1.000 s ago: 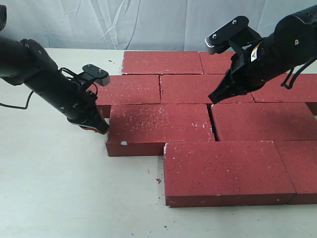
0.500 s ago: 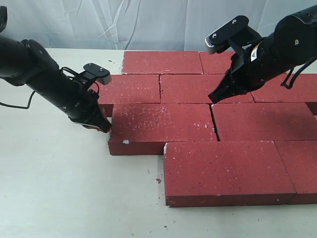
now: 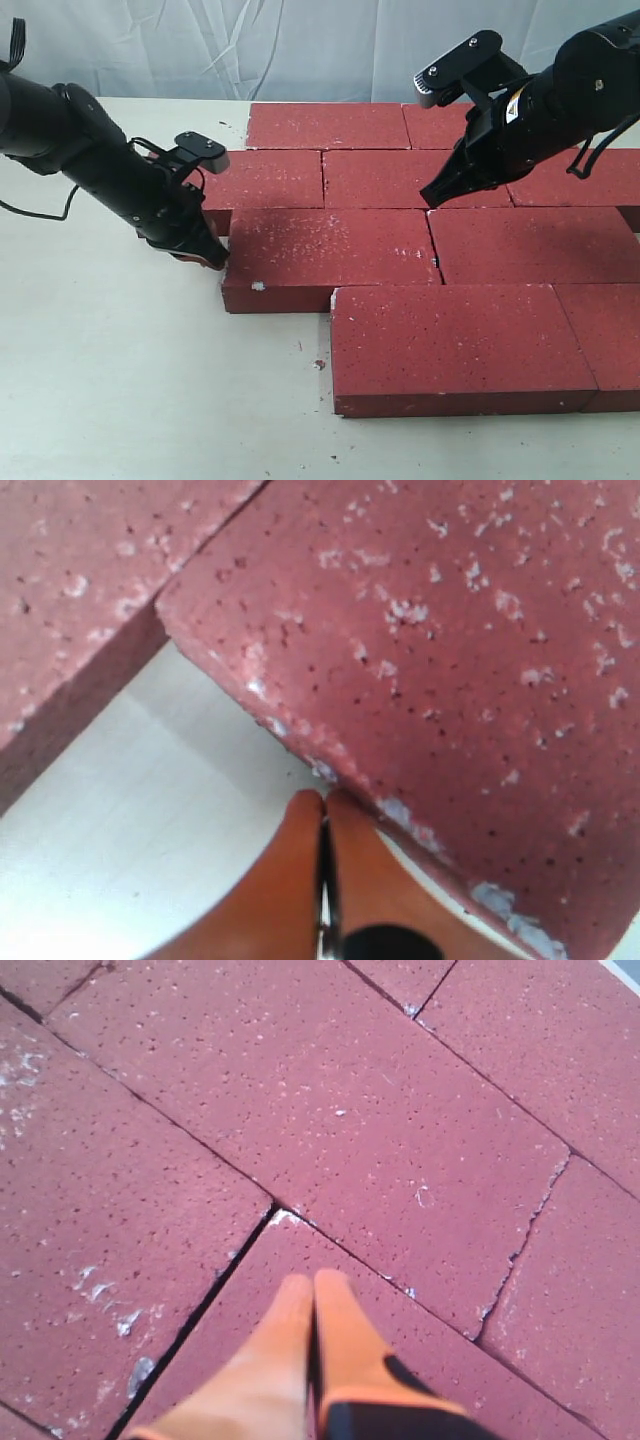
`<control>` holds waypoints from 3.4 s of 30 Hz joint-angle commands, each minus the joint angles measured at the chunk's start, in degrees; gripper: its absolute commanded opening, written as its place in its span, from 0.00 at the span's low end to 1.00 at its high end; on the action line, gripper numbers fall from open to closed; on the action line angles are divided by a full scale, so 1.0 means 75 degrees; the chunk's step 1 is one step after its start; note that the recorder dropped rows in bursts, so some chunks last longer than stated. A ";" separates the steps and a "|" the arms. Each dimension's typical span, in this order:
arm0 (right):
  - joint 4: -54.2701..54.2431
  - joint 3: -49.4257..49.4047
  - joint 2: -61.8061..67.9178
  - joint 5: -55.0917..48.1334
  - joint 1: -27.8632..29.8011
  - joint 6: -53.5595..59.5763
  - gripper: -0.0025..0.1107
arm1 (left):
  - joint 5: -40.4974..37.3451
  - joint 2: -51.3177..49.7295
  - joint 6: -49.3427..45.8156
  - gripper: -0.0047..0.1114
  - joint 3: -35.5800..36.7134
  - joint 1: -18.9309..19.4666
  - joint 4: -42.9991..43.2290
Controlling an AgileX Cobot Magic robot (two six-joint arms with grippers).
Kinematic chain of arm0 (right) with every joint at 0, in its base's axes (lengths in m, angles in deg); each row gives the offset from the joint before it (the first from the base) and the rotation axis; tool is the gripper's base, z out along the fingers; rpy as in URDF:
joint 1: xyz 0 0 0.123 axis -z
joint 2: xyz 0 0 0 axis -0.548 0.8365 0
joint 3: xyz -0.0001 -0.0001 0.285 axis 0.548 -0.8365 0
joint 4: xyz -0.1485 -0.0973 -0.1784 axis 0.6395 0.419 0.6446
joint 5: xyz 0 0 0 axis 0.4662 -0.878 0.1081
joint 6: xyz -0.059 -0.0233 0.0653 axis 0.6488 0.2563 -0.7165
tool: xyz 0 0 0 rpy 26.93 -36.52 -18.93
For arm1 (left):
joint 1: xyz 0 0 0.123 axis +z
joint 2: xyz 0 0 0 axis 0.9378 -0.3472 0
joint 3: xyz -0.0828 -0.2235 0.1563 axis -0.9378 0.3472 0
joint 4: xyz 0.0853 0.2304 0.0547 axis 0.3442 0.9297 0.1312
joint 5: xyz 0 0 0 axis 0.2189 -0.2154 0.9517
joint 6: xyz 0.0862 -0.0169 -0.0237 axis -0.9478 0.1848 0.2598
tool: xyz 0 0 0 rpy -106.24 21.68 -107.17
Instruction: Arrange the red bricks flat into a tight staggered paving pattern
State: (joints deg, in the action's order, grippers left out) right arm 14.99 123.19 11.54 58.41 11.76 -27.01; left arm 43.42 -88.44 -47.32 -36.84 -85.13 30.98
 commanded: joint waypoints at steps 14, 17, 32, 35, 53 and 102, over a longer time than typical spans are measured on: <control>0.0036 -0.0031 0.0008 0.0062 0.0020 0.0012 0.01 | 0.0294 -0.0012 -0.0013 0.04 -0.0038 -0.0008 0.0140; 0.0036 -0.0031 0.0008 0.0062 0.0020 0.0012 0.01 | 0.0294 -0.0012 0.0071 0.04 -0.0038 -0.0008 0.0449; 0.0036 -0.0031 0.0008 0.0132 0.0020 0.0012 0.01 | -0.0500 0.0370 0.1719 0.04 -0.0339 -0.0008 0.2175; -0.0086 -0.0031 0.0008 0.0281 0.0020 0.0012 0.01 | -0.0591 0.0712 0.2374 0.04 -0.0339 -0.0008 0.2657; -0.0914 0.1388 0.0008 -0.1092 -0.0082 0.0531 0.01 | -0.1119 0.2115 0.4548 0.04 -0.1269 -0.0008 0.4299; -0.0501 -0.3568 -0.8373 0.1060 0.2704 -0.0474 0.01 | 0.3900 0.9825 0.6815 0.04 0.3920 -0.0008 0.6508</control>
State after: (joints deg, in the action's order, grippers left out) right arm 11.33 98.74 -48.70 64.00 31.72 -30.32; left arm 71.26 -18.06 3.30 -9.45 -85.13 80.55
